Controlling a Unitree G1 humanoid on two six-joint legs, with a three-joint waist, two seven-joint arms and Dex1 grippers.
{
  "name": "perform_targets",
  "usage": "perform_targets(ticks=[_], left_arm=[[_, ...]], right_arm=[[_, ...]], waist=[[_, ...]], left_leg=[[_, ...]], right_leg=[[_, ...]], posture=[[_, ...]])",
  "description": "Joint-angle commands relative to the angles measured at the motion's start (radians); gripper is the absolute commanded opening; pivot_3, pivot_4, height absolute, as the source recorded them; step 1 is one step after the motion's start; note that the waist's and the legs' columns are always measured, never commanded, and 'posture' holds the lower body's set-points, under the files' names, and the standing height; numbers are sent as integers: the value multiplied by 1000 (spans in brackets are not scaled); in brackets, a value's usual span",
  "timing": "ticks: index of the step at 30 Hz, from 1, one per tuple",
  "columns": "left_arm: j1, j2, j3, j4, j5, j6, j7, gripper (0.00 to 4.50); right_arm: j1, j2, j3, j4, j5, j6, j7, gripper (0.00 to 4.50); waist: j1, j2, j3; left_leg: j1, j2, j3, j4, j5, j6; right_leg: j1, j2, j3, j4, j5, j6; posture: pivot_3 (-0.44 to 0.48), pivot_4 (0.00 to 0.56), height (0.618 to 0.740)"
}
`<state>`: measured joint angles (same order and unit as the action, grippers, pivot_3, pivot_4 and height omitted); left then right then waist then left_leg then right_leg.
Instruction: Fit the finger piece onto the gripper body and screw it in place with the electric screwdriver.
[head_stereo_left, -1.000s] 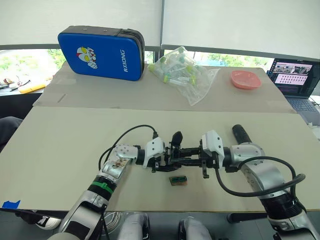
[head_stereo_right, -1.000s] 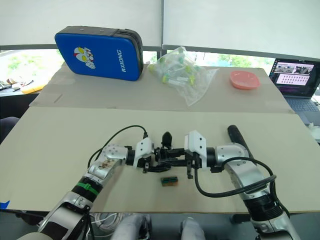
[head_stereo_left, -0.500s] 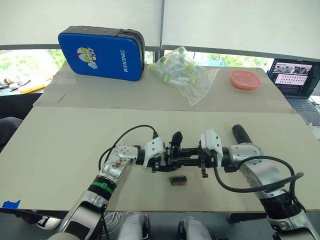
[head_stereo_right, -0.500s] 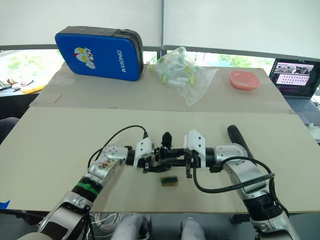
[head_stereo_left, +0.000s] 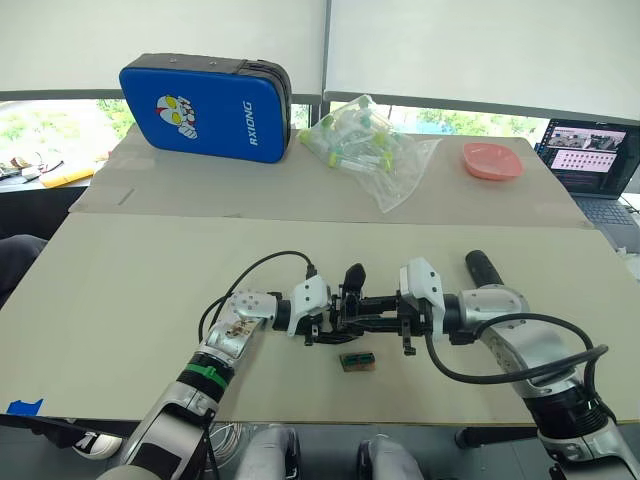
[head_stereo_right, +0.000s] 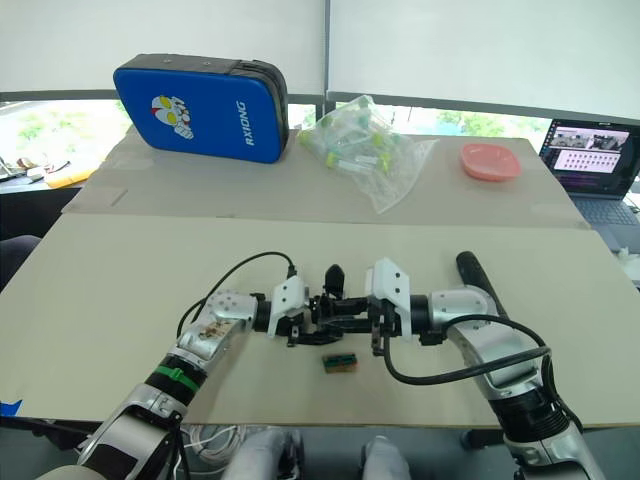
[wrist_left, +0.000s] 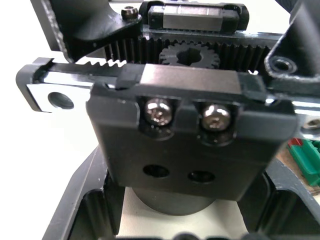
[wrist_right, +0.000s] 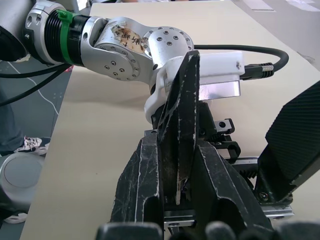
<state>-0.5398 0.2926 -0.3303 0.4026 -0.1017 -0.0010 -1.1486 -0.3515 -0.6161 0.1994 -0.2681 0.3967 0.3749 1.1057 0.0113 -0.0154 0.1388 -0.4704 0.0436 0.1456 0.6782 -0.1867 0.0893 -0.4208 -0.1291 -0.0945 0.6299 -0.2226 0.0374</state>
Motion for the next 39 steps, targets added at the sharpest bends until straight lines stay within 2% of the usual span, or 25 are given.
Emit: perform_targets(ticks=[1,17,26,28,31,39], left_arm=[[2,-3,-6,15,13,10,7,2367],[13,0,-1,-3,9,15,12,2367],[15,3,-1,-8,7,17,9,2367],[15,3,-2,-9,7,18,9,2367],[15,4,-2,-9,8,18,9,2367],[11,1,-1,-8,9,20,15,2367]], right_arm=[[-9,-2,30,70,-57,12,-23,387],[5,-16,59,157,-98,-114,11,387],[-17,-13,49,163,-65,-20,-6,387],[-29,-12,51,159,-65,5,-12,387],[-43,-11,56,156,-69,35,-20,387],[-48,-2,51,136,-68,16,-21,387]], waist=[[0,0,0],[-1,1,-4],[-1,1,-5],[-1,1,-5],[-1,1,-5],[-1,2,-5]], left_leg=[[0,0,0,0,0,0],[3,1,0,0,0,-2],[3,1,0,-1,0,-2],[3,2,0,-1,0,-2],[4,2,0,-1,0,-2],[4,2,0,-1,0,-2]], right_leg=[[0,0,0,0,0,0],[1,-1,0,0,0,-1],[1,-1,1,0,0,-2],[1,-1,1,0,-3,-8],[1,-1,1,0,-3,-9],[1,-1,1,0,-3,-9]], posture=[[0,150,740],[0,150,740],[0,150,740],[0,150,740],[0,150,740],[0,150,740]])
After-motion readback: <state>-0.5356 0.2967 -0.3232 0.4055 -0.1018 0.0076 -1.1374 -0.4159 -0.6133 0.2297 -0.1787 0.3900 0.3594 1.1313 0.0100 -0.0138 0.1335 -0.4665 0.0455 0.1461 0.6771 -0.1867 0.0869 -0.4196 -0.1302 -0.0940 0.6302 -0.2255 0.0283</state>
